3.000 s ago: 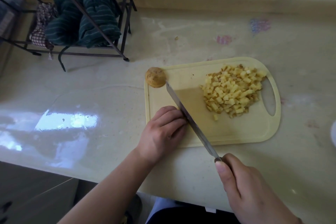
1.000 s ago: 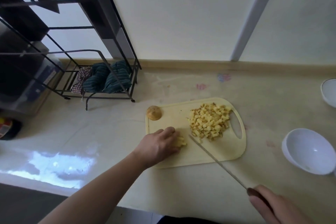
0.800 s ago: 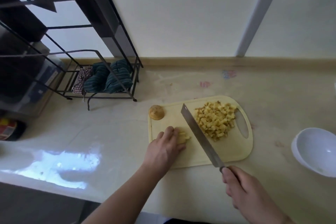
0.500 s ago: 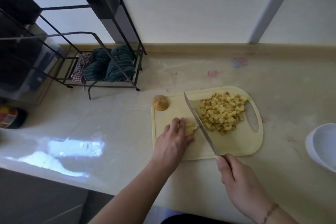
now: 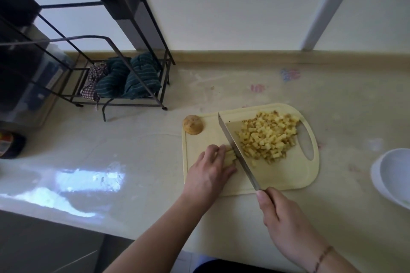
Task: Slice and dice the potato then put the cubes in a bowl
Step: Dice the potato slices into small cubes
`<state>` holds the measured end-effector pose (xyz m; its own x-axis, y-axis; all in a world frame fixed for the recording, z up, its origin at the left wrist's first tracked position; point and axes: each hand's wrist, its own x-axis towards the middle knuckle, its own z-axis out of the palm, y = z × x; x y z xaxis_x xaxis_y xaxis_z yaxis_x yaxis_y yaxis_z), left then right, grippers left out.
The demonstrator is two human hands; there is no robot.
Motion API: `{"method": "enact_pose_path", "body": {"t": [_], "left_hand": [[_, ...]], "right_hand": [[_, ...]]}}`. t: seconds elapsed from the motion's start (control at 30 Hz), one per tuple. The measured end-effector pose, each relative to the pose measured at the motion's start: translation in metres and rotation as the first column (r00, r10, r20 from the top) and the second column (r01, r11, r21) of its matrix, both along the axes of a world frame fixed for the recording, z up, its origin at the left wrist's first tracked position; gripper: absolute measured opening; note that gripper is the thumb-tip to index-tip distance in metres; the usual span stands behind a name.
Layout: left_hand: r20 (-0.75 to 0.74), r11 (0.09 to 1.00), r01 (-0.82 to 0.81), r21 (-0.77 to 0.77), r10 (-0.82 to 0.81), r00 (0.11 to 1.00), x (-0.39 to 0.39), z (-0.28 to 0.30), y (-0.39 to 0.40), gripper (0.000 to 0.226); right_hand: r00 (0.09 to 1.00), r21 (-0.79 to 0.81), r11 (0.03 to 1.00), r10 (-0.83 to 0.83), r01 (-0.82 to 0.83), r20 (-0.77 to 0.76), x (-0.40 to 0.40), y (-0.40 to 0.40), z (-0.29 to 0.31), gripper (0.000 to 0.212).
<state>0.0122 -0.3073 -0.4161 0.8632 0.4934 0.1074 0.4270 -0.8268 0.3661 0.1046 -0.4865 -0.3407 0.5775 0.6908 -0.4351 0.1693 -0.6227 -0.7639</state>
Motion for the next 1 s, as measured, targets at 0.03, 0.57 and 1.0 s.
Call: {"method": "enact_pose_path", "body": {"t": [0.03, 0.57, 1.0], "left_hand": [[0.001, 1.000, 0.004, -0.007, -0.004, 1.000, 0.000, 0.001, 0.000, 0.055], [-0.379, 0.995, 0.092, 0.029, -0.074, 0.922, 0.001, 0.031, 0.003, 0.077], [-0.134, 0.991, 0.034, 0.130, -0.017, 0.991, 0.009, 0.012, -0.004, 0.065]], "right_hand": [[1.000, -0.004, 1.000, 0.002, -0.002, 0.004, 0.000, 0.000, 0.000, 0.047], [0.999, -0.042, 0.999, 0.019, -0.020, -0.033, 0.009, -0.001, 0.010, 0.046], [1.000, -0.013, 1.000, 0.006, -0.006, -0.024, 0.013, 0.001, 0.011, 0.050]]}}
